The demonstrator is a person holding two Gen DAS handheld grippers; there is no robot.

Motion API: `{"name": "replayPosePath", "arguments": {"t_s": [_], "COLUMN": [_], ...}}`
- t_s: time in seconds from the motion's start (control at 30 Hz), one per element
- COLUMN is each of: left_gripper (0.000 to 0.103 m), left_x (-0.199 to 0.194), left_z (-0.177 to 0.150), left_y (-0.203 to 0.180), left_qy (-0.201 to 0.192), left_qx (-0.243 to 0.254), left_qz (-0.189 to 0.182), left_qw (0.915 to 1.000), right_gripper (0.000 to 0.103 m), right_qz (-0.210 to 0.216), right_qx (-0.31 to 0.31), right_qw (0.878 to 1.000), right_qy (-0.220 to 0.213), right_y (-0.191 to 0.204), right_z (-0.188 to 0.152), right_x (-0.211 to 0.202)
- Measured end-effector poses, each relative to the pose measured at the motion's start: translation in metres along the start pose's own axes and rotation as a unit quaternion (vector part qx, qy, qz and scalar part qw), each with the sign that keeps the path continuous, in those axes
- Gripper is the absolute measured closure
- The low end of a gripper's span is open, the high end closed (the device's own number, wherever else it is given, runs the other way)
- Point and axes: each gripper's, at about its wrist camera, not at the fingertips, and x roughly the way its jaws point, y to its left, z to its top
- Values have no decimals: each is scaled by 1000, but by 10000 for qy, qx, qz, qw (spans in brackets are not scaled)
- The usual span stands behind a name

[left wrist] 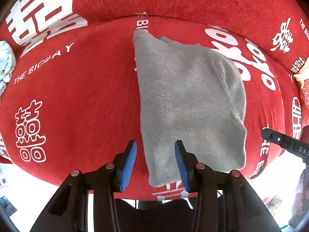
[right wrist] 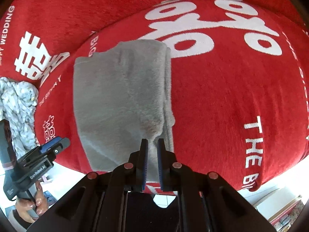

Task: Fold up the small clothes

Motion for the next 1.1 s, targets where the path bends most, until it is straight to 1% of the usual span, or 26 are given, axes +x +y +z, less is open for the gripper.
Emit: {"name": "replayPosePath", "arguments": {"t_s": [0.1,0.2,0.3,0.57,0.7,0.77,0.8,0.83,0.87,0.9,0.97,1.0,1.1], "left_gripper": [60,47,47,47,47,47,47,36,23,6,4,4,4], "left_x": [-10,-18,-29,-45,-50,-52,-53,-54,-55,-58,-66,-68,-70], "left_z": [-3,-7,-10,-14,-15,-14,-14,-14,-14,-14,-14,-13,-12], "left_y": [-1,-2,-2,0,1,2,3,4,5,6,6,6,7], "left_qy": [21,-5,-53,-23,10,50,64,68,60,4,-196,-218,-225], "left_qx": [-22,-30,-16,-71,-120,-159,-181,-205,-234,-264,-272,-240,-265], "left_qz": [44,118,159,303,272,246,228,216,203,205,245,253,295], "left_qw": [10000,9999,9999,9995,9996,9996,9996,9995,9995,9994,9991,9992,9990], "right_gripper": [92,92,92,92,92,86,74,57,51,47,47,47,34], "right_qz": [21,26,7,-38,-127,-200,-238,-266,-289,-302,-331,-344,-403], "right_qx": [-64,-137,-195,-286,-257,-244,-252,-266,-291,-314,-337,-338,-361], "right_qw": [10000,9999,9998,9996,9996,9995,9994,9993,9992,9991,9989,9988,9985], "right_qy": [-13,-10,-5,11,34,80,77,64,32,8,-9,-14,-51], "right_y": [9,18,26,40,43,44,44,45,46,47,50,51,55], "right_z": [-2,-5,-7,-11,-12,-13,-13,-14,-15,-15,-16,-16,-17], "right_x": [-9,-19,-25,-38,-42,-43,-44,-46,-48,-49,-52,-53,-55]}}
